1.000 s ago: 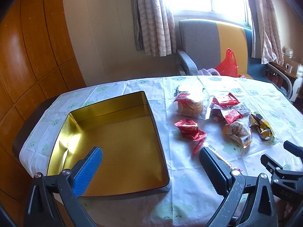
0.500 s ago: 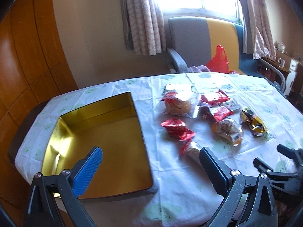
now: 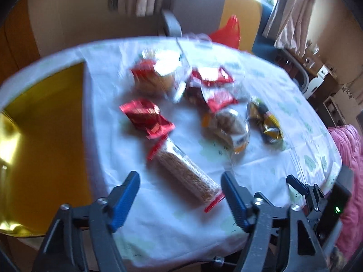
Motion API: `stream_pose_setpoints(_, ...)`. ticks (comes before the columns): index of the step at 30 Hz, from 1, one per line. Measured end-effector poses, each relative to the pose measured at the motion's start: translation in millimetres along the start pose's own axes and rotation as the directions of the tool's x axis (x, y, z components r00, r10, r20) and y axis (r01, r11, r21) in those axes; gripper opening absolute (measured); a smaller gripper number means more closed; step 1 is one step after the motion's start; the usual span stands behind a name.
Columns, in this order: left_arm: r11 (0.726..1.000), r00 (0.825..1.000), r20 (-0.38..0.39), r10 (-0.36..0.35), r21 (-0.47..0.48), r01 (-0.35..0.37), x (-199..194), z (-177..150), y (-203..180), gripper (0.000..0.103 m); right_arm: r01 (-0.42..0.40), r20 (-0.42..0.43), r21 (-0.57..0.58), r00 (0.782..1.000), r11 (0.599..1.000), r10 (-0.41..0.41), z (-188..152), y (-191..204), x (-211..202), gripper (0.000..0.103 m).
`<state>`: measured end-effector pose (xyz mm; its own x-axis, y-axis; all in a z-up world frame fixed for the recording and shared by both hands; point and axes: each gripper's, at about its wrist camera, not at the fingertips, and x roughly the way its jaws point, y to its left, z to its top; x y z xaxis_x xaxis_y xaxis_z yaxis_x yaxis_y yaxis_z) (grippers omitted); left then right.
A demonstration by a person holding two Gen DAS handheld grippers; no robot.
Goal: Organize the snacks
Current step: 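Grasp the granola bar with the left gripper while the right gripper reaches for a red candy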
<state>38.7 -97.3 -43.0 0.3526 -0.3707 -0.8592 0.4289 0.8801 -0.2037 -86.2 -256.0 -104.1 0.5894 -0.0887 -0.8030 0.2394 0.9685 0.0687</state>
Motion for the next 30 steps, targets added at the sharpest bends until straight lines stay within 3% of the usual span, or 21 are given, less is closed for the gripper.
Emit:
stream_pose_setpoints(4,0.999,0.995,-0.082,0.054,0.001,-0.054,38,-1,-2,0.069,-0.032,-0.002,-0.001,0.999,0.999,0.032,-1,-4,0,0.096)
stream_pose_setpoints(7,0.997,0.993,-0.090,0.079,0.008,-0.079,51,-2,-3,0.072,-0.052,-0.002,-0.002,0.999,0.999,0.052,-2,-5,0,0.098)
stream_pose_setpoints(10,0.992,0.988,-0.096,0.122,0.047,-0.118,57,-3,-6,0.062,-0.062,0.001,-0.027,0.998,0.998,0.062,-4,-3,1,0.101)
stream_pose_setpoints(12,0.988,0.987,-0.085,0.133,0.085,-0.126,64,-7,-9,0.061,-0.064,0.008,-0.028,0.998,0.998,0.065,-4,-2,0,0.101)
stream_pose_setpoints(15,0.979,0.990,-0.033,0.136,0.155,-0.129,62,-11,-15,0.045,-0.061,0.023,-0.036,0.998,0.997,0.062,-7,-1,-1,0.101)
stream_pose_setpoints(16,0.979,0.992,-0.028,0.124,0.166,-0.118,60,-11,-14,0.032,-0.063,0.023,-0.039,0.998,0.997,0.063,-7,-2,-1,0.101)
stream_pose_setpoints(17,0.978,0.993,-0.026,0.118,0.174,-0.112,57,-12,-14,0.030,-0.064,0.021,-0.040,0.998,0.997,0.064,-6,-2,-2,0.100)
stream_pose_setpoints(20,0.972,0.994,-0.017,0.111,0.212,-0.105,50,-21,-11,0.030,-0.049,0.023,-0.008,0.999,0.999,0.049,-4,-12,-7,0.076)
stream_pose_setpoints(22,0.966,0.994,-0.005,0.106,0.238,-0.102,44,-30,-9,0.030,-0.052,0.018,0.021,0.999,0.998,0.051,1,-22,-11,0.047)
stream_pose_setpoints(23,0.965,0.995,0.000,0.098,0.245,-0.095,42,-33,-7,0.030,-0.060,0.014,0.031,0.998,0.998,0.059,6,-27,-11,0.040)
stream_pose_setpoints(27,0.970,0.998,0.022,0.051,0.238,-0.054,43,-42,-1,0.032,-0.102,0.024,0.024,0.995,0.995,0.101,27,-31,-17,0.036)
stream_pose_setpoints(30,0.962,0.998,0.040,0.051,0.267,-0.060,41,-46,-3,0.032,-0.195,0.028,0.018,0.980,0.981,0.195,47,-26,-21,0.036)
